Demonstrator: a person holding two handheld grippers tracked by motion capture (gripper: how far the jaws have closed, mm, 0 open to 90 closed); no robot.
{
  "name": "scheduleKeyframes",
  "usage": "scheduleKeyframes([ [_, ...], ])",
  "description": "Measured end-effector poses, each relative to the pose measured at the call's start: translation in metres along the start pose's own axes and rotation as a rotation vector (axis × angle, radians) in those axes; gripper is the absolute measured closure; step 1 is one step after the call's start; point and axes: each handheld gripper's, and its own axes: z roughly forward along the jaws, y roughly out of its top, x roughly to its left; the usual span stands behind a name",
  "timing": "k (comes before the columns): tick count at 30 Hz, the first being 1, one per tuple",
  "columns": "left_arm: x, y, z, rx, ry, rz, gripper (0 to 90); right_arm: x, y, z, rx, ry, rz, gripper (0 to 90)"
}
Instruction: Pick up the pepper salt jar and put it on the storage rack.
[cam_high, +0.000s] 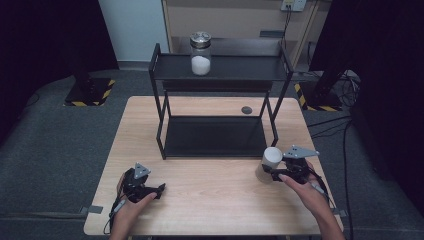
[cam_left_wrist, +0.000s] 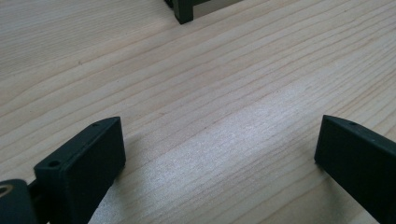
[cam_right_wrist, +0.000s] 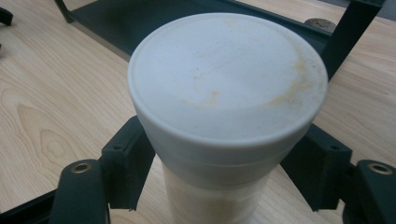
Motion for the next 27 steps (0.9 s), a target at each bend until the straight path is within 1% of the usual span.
scheduleKeyframes([
  [5,0.000,0.000,0.000,0.000,0.000,0.000,0.7,0.003,-0.002,0.001,-0.009,-0.012,0.006,33.9],
  [10,0.000,0.000,0.000,0.000,0.000,0.000,0.7,0.006,-0.002,0.001,-0.012,-0.024,-0.006,34.5],
  [12,0.000,0.000,0.000,0.000,0.000,0.000,0.7,0.007,-0.002,0.000,-0.022,-0.030,-0.013,35.0],
  [14,0.000,0.000,0.000,0.000,0.000,0.000,0.7,0.007,-0.001,0.000,-0.022,-0.031,-0.012,35.1],
  [17,0.000,0.000,0.000,0.000,0.000,0.000,0.7,0.006,-0.002,-0.001,-0.025,-0.023,-0.007,35.2],
  [21,0.000,0.000,0.000,0.000,0.000,0.000,0.7,0.006,-0.005,-0.006,-0.049,-0.012,-0.003,35.2],
  [22,0.000,0.000,0.000,0.000,-0.001,0.000,0.7,0.005,-0.004,-0.009,-0.054,0.001,-0.011,35.2],
  [24,0.000,0.000,0.000,0.000,0.000,0.000,0.7,0.005,-0.002,-0.010,-0.054,0.007,-0.018,35.3],
  [27,0.000,0.000,0.000,0.000,0.000,0.000,0.7,0.003,0.002,-0.012,-0.053,0.035,-0.034,35.3],
])
